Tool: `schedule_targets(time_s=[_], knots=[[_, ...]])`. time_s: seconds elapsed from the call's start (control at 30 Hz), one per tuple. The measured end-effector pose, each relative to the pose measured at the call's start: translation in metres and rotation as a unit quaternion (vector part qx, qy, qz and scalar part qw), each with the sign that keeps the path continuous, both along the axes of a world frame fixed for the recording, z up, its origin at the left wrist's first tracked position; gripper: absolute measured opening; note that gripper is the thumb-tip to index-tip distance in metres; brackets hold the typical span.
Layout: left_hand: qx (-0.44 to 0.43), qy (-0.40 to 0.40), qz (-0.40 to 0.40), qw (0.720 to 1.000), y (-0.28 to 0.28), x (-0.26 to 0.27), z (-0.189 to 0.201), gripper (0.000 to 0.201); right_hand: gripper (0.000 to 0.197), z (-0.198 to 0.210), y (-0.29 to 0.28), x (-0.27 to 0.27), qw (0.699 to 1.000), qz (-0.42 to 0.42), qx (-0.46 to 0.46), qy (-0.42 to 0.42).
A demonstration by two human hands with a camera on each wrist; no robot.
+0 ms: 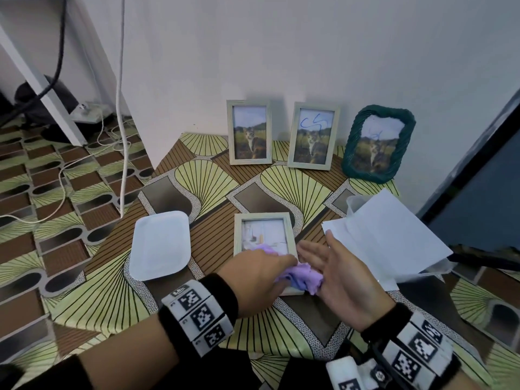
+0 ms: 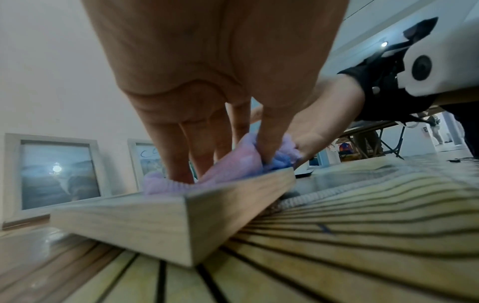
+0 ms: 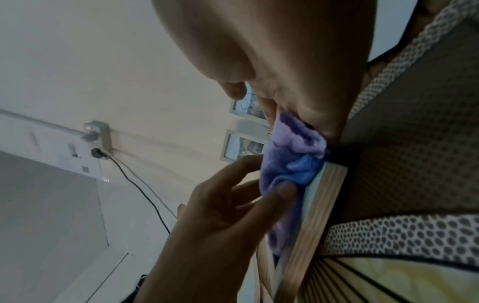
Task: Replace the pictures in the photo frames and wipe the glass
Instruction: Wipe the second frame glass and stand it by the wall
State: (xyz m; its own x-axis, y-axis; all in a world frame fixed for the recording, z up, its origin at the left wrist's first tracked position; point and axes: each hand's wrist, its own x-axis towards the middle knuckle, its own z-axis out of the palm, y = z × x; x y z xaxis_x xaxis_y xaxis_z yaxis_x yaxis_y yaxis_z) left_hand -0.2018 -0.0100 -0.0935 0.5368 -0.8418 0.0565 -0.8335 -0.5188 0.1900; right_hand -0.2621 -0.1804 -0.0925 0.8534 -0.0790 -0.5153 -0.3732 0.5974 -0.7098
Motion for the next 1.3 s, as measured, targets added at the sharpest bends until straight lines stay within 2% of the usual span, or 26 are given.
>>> schedule_targets(time_s=[0.13,0.23,0.3,0.4,0.53,0.6,0.7,0.77,0.87,1.0,1.07,1.17,1.23,1.3], knots=[[-0.103,0.057,0.056,0.991,0.008,0.012,0.013,0.009,0.057,-0.004,0.000,0.001,0.998,0.017,-0.062,-0.008],[-0.223,0.080,0.114,0.965,0.032,0.026,0.031,0.017,0.037,-0.005,0.006,0.003,0.994,0.035,-0.103,-0.027],[-0.273,0.044,0.157,0.948,0.054,0.035,0.042,0.025,0.029,-0.006,0.012,0.006,0.986,0.051,-0.154,-0.037],[-0.284,-0.020,0.210,0.935,0.092,0.049,0.053,0.034,0.032,-0.008,0.020,0.012,0.971,0.064,-0.227,-0.048],[-0.219,-0.044,0.243,0.944,0.138,0.059,0.044,0.059,0.035,-0.014,0.026,0.015,0.951,0.084,-0.289,-0.072],[-0.157,-0.038,0.252,0.954,0.156,0.061,0.030,0.056,0.047,-0.016,0.028,0.014,0.942,0.095,-0.314,-0.075],[0.015,0.052,0.227,0.972,0.173,0.058,0.008,0.055,0.054,-0.015,0.028,0.013,0.936,0.103,-0.329,-0.074],[0.115,0.110,0.191,0.969,0.179,0.054,-0.003,0.063,0.054,-0.016,0.028,0.012,0.937,0.100,-0.325,-0.072],[0.132,0.126,0.180,0.966,0.180,0.051,-0.008,0.063,0.055,-0.018,0.027,0.012,0.942,0.093,-0.316,-0.071],[0.155,0.131,0.184,0.962,0.175,0.048,-0.002,0.063,0.047,-0.018,0.025,0.015,0.954,0.069,-0.286,-0.056],[0.115,0.152,0.197,0.962,0.170,0.046,0.007,0.060,0.044,-0.015,0.022,0.016,0.956,0.062,-0.283,-0.052],[-0.021,0.149,0.222,0.963,0.154,0.039,0.022,0.052,0.031,-0.005,0.015,0.017,0.948,0.067,-0.308,-0.047],[-0.147,0.147,0.226,0.952,0.133,0.032,0.029,0.047,0.027,0.002,0.011,0.018,0.938,0.081,-0.334,-0.044],[-0.229,0.162,0.237,0.930,0.110,0.028,0.028,0.041,0.030,0.007,0.009,0.018,0.927,0.103,-0.359,-0.043]])
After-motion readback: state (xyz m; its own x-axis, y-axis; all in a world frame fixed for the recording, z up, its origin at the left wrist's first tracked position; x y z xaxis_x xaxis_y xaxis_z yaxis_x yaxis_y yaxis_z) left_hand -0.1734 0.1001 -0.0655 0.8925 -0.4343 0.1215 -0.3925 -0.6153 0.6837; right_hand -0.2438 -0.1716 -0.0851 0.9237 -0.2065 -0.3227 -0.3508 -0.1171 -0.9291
